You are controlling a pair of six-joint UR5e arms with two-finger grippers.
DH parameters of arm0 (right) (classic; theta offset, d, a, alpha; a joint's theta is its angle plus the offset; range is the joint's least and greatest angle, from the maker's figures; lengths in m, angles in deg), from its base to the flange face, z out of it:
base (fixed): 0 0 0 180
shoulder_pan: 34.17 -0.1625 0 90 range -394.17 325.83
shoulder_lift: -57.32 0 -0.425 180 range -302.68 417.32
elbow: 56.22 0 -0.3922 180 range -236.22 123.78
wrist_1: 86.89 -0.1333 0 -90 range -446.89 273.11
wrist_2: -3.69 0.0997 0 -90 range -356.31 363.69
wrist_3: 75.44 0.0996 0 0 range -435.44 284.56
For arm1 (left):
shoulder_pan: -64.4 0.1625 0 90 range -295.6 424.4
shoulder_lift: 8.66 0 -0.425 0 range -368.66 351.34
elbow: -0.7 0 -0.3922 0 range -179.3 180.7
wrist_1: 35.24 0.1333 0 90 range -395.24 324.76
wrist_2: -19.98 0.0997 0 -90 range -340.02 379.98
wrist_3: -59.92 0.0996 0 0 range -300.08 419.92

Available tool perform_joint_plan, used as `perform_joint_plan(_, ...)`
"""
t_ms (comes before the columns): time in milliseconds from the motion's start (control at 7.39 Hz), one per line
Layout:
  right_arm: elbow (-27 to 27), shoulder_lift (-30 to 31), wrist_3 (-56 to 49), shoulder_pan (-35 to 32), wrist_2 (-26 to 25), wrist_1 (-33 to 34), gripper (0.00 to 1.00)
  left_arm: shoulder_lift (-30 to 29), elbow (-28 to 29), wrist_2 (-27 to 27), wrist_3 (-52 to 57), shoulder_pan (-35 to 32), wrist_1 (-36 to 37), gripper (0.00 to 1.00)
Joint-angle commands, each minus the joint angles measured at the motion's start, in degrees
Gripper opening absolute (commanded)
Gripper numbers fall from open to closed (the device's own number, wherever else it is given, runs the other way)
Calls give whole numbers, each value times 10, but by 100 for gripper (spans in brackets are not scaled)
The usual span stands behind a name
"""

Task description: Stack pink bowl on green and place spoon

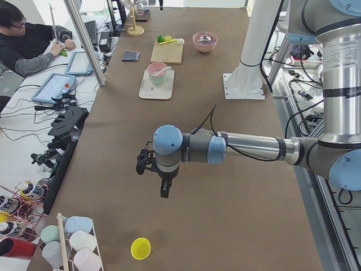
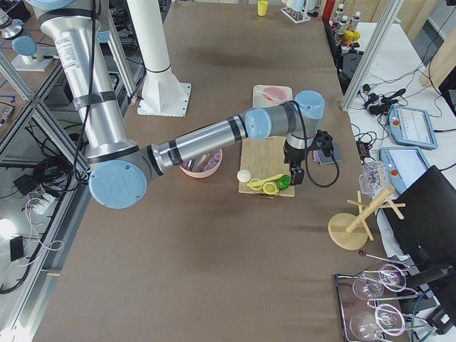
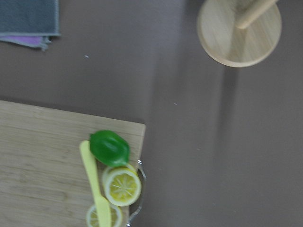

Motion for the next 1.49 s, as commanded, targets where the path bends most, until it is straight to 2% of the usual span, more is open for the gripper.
perform_joint_plan(0, 8, 97, -67, -67, 1, -2, 100, 2, -2, -11, 0, -1, -2, 99)
perform_joint_plan(271, 15, 189, -94, -89, 1, -67, 100, 38, -46, -11, 2, -15, -9, 99)
perform_joint_plan(406, 23, 206, -88, -98, 8, -72, 100, 56, -50, -10, 0, -18, -42, 99)
perform_joint_plan(1353, 26, 213, -84, -101, 7, -72, 100, 57, -40, -11, 9, -19, -52, 99)
